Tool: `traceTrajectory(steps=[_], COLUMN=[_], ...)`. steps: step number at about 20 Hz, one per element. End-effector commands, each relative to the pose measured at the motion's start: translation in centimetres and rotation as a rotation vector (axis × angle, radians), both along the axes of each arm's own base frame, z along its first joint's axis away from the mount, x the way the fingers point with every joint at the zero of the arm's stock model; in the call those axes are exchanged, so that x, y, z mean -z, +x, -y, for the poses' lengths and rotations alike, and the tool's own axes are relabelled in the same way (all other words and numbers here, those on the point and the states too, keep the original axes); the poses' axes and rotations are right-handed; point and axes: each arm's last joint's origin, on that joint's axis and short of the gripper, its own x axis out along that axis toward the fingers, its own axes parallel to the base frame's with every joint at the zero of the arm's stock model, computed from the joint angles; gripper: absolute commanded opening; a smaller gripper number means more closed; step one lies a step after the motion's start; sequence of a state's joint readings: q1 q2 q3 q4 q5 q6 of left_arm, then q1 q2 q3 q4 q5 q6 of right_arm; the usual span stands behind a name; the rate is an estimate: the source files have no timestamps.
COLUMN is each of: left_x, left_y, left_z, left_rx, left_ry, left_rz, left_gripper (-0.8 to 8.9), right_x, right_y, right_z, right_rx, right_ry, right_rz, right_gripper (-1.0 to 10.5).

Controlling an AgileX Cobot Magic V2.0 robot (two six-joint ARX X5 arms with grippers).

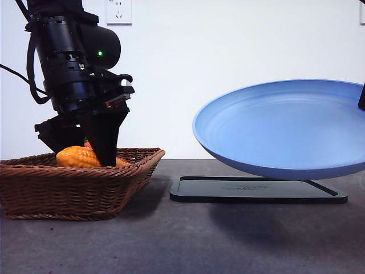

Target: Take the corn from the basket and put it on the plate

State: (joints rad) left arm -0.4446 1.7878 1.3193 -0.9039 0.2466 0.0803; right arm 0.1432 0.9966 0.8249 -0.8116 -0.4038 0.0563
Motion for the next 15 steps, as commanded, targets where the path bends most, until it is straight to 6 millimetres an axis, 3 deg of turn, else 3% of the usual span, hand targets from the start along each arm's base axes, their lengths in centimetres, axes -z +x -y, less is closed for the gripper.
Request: traceTrajectory(steps=[1, 5, 10, 15], left_x=[-0.2, -3.7, -10.7, -11.5], left_y=[0.5, 1.3, 1.3, -0.3], left_z=[0.0, -0.1, 2.4, 6.8], left_rx=[0.005, -0.004, 0.147, 0.342], left_ry=[0.003, -0.031, -0.434, -0.499], left_rz=[-0.009, 0.011, 0.058, 0.169], left_gripper=[2.04, 2.04, 2.04, 2.04], right_x=[-0.2, -0.2, 1.1, 3.5], right_y=[0.2, 0.5, 3.4, 6.8], right_z=[-0.1, -0.1, -0.6, -1.6], right_rx=[-0.009, 0.013, 0.092, 0.07], right_ry=[0.005, 0.021, 0.095, 0.285], right_rz=[0.013, 0.014, -0.02, -0.112], right_gripper=[0.0, 0.0, 0.0, 0.0])
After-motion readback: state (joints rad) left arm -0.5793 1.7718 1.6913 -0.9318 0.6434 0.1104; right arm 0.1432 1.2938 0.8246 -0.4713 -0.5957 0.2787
